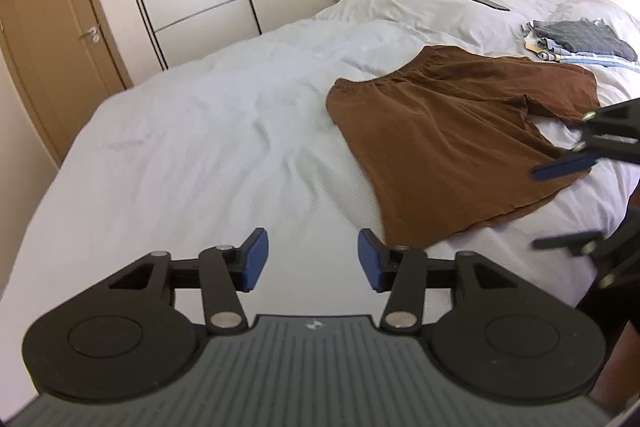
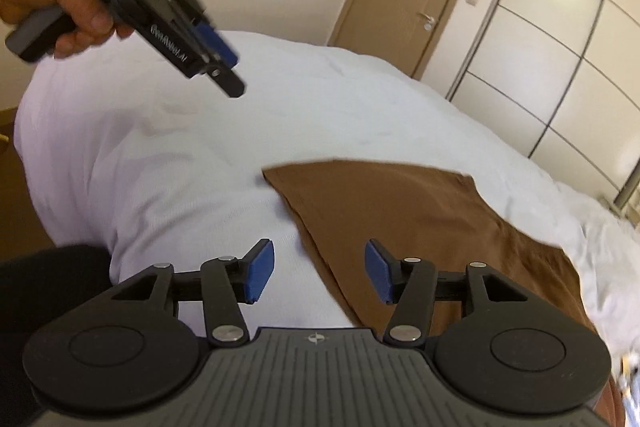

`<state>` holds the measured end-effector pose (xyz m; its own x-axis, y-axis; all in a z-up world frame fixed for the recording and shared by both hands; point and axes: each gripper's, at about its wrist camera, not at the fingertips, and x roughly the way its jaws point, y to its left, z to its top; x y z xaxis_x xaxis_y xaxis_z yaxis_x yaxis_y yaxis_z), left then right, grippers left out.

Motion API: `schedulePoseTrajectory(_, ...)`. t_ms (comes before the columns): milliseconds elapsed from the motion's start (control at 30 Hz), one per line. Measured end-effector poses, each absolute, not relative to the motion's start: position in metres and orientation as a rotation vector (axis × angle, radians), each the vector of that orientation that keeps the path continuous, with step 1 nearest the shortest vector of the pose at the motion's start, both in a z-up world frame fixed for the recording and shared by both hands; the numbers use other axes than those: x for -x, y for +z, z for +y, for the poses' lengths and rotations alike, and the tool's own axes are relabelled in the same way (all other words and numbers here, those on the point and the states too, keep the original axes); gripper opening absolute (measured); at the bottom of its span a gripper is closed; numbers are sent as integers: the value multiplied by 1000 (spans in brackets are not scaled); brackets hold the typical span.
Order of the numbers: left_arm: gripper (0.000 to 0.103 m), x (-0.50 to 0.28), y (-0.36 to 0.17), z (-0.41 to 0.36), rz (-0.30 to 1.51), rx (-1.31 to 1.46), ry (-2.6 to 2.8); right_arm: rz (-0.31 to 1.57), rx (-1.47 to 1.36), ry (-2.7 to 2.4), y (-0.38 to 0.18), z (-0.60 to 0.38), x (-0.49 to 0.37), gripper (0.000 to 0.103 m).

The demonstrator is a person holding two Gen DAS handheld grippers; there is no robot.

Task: Fold clothes

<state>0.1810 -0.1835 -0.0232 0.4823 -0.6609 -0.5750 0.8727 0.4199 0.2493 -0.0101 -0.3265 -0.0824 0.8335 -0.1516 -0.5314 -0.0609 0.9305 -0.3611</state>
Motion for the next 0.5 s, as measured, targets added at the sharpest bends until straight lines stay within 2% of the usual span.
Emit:
schedulePoseTrajectory(200, 53, -211, -25, -172, 410, -494, -1003, 622, 472, -43, -98, -295, -61, 53)
schedulePoseTrajectory(333, 56, -228, -31, -166, 427, -440, -1001, 673, 568, -64, -116, -281, -105, 62)
schedulePoseTrajectory(500, 60, -238, -40, -163, 429, -440, -1008, 688, 688, -106, -139, -279, -127, 62)
